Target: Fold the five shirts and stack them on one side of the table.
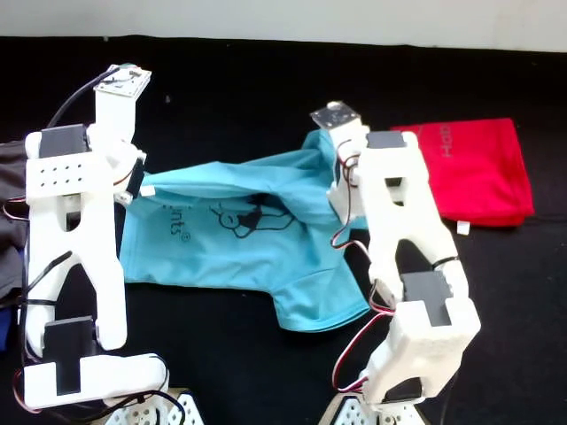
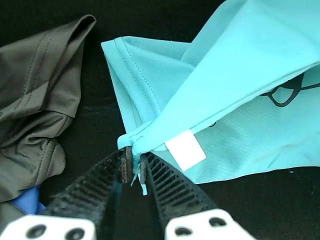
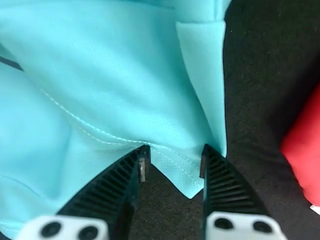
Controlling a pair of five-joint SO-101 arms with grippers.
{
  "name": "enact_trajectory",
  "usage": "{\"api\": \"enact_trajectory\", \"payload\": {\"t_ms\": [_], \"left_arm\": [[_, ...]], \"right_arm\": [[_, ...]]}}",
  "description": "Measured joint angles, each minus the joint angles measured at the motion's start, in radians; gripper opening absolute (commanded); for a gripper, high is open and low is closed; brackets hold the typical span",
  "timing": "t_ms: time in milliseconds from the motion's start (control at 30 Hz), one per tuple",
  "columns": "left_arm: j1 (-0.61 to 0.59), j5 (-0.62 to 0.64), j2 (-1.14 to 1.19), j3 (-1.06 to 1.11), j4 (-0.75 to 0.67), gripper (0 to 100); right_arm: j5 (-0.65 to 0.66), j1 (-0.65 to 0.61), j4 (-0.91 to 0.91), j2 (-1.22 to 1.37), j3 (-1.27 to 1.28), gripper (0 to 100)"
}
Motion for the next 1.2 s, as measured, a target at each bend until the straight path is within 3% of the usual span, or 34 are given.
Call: {"api": "enact_trajectory", "payload": {"t_ms": [133, 667, 933, 1200], "left_arm": [[0.000, 0.000, 0.000, 0.000, 0.000, 1], [0.209, 0.008, 0.000, 0.000, 0.000, 1], [0.219, 0.061, 0.000, 0.000, 0.000, 1], [0.219, 0.061, 0.000, 0.000, 0.000, 1]], "right_arm": [[0.000, 0.015, -0.057, 0.008, 0.000, 26.7], [0.002, 0.120, -0.180, 0.110, 0.011, 26.6], [0.002, 0.127, -0.203, 0.180, 0.011, 23.7], [0.083, 0.147, -0.204, 0.252, -0.068, 19.5]]}}
